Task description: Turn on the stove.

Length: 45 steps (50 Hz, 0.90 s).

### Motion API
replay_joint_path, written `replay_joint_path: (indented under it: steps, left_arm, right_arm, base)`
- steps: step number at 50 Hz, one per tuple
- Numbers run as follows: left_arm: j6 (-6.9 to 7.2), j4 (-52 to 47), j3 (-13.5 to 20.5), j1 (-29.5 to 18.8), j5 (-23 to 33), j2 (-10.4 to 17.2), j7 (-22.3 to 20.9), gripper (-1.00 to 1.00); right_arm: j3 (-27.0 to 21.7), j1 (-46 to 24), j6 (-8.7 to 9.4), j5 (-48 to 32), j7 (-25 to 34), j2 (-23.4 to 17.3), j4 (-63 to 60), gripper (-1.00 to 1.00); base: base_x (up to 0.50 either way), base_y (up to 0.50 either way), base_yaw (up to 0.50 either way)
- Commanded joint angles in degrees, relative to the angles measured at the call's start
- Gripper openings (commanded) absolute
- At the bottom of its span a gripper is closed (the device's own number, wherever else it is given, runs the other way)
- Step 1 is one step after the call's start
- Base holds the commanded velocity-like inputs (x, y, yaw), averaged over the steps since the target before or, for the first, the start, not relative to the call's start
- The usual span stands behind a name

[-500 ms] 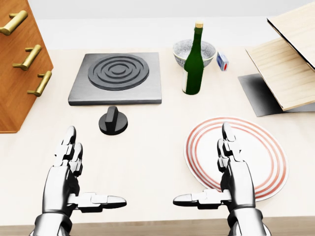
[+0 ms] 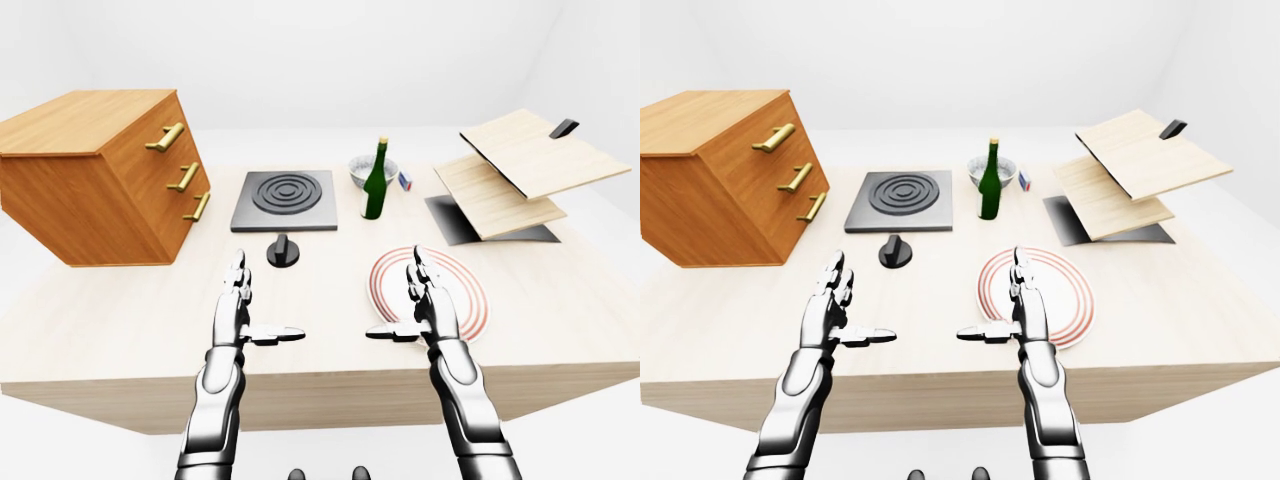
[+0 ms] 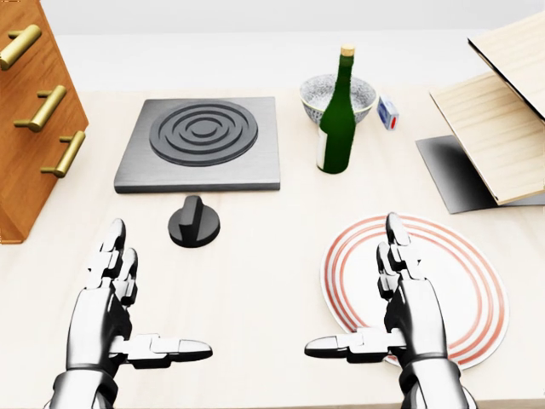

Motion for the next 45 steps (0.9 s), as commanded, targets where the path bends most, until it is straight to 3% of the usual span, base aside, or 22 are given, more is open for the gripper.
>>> replay_joint_path:
  steps: [1, 17, 21, 22, 23, 28, 38, 42, 44, 45]
  left_arm:
    - [-0.16, 0.3, 0.1, -0.2, 0.0, 0.1, -0.1, 1.0]
    - [-0.04, 0.6, 0.5, -0.7, -0.3, 0.2, -0.1, 1.0]
    - [-0.24, 1.2, 0.5, -0.8, -0.3, 0.3, -0.1, 1.0]
    - [-0.32, 1.3, 0.6, -0.9, -0.3, 0.3, -0.1, 1.0]
    - [-0.33, 1.4, 0.6, -1.0, -0.3, 0.3, -0.1, 1.0]
    - [-0.39, 1.7, 0.7, -1.1, -0.5, 0.4, -0.1, 1.0]
    - [-0.88, 2.3, 0.1, -0.8, 0.1, 0.1, 0.1, 1.0]
    - [-0.46, 0.9, -0.7, 0.3, 0.3, -0.3, 0.1, 1.0]
    - [-0.71, 1.4, -0.7, 0.3, 0.3, -0.4, 0.2, 1.0]
    - [-1.51, 2.9, -0.7, 0.0, 0.5, -0.4, 0.3, 1.0]
  right_arm:
    - [-0.2, -0.2, 0.84, 0.5, 0.6, -0.1, -0.2, 1.0]
    - [0.0, 0.0, 0.42, 0.3, 1.2, -0.1, -0.2, 1.0]
    - [-0.1, -0.1, -0.02, 0.4, 0.9, 0.0, 0.3, 1.0]
    - [-0.1, 0.0, -0.82, 0.3, 0.5, 0.1, 0.3, 1.0]
    - [-0.1, 0.4, -2.23, 0.6, 0.8, 0.2, 0.1, 1.0]
    - [0.1, 0.6, -2.74, 0.2, 0.5, 0.2, 0.2, 1.0]
    - [-0.1, 0.8, -2.92, 0.7, 1.0, 0.0, -0.2, 1.0]
    - [-0.2, 0.7, -3.02, 0.7, 0.7, 0.0, -0.1, 1.0]
    - [-0.3, 0.8, -2.93, 0.7, 0.6, 0.0, -0.4, 1.0]
    - [-0.3, 0.7, -2.96, 0.8, 0.7, 0.0, -0.3, 1.0]
  base:
    - [0.44, 0.0, 0.0]
    - [0.45, 0.0, 0.0]
    - [0.45, 0.0, 0.0]
    - [0.28, 0.0, 0.0]
    - [0.0, 0.0, 0.0]
    - [0.0, 0.0, 0.0]
    - [0.0, 0.0, 0.0]
    - [0.0, 0.0, 0.0]
    - [0.0, 0.0, 0.0]
    - [0.0, 0.0, 0.0]
